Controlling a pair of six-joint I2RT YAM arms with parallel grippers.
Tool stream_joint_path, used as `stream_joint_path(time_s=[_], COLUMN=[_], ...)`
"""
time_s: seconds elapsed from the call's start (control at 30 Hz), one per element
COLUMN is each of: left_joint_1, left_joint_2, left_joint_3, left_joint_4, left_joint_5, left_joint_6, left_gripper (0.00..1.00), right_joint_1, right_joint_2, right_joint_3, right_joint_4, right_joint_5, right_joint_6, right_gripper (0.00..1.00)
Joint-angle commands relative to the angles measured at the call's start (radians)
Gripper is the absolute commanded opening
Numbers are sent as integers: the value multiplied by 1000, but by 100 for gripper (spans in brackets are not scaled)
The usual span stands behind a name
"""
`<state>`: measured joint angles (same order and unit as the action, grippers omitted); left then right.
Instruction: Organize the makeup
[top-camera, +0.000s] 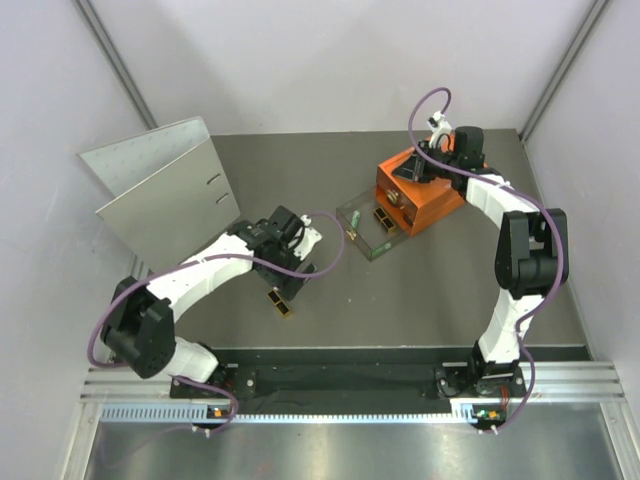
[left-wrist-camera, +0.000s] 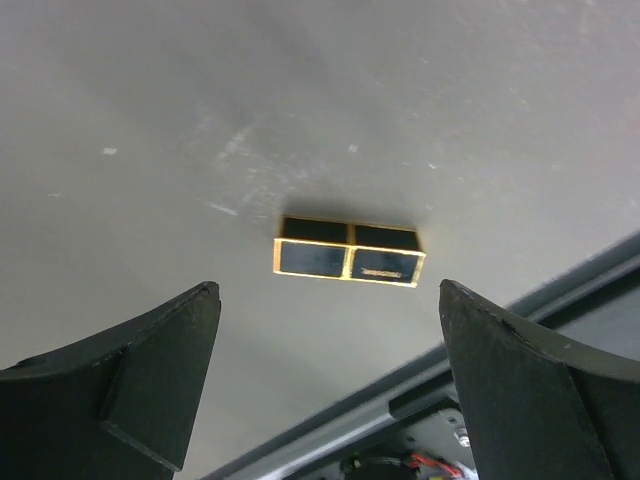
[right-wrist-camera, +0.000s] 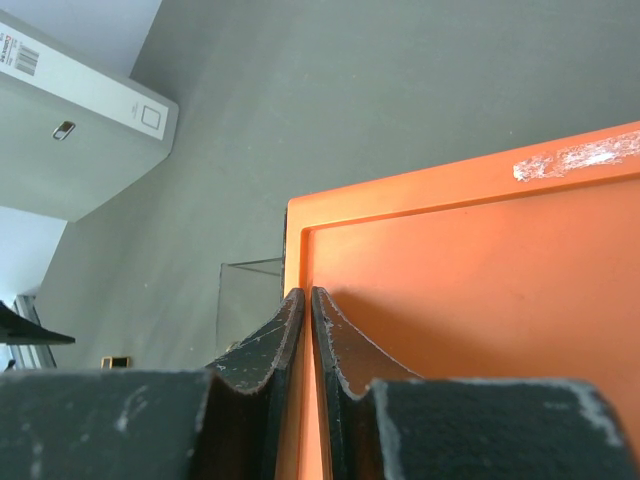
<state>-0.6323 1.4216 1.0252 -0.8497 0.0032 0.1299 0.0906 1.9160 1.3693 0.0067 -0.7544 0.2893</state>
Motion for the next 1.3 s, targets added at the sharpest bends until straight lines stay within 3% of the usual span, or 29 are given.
stream_joint_path(time_s=[0.0, 0.27, 0.6, 0.93, 1.27], left_joint_1=[13, 14, 16, 14, 14], left_joint_2=[74, 174, 210, 263, 290], left_joint_3=[59, 113, 119, 79, 49], left_joint_4=[-69, -120, -157, -126, -89], left_joint_5=[118, 152, 74, 95, 83], left_joint_6=[-1, -55, -41, 22, 39], left_gripper=[95, 98, 99, 99, 93], right_joint_1=[12, 12, 12, 12, 11], right_joint_2=[156, 158, 161, 164, 164], right_joint_3=[-127, -122, -116, -113, -113], right_joint_4=[-370, -376, -381, -384, -386], right_joint_5=[152, 150, 150, 150, 152], right_joint_6=[-81, -81, -82, -85, -88], right_gripper=[10, 10, 10, 10, 10])
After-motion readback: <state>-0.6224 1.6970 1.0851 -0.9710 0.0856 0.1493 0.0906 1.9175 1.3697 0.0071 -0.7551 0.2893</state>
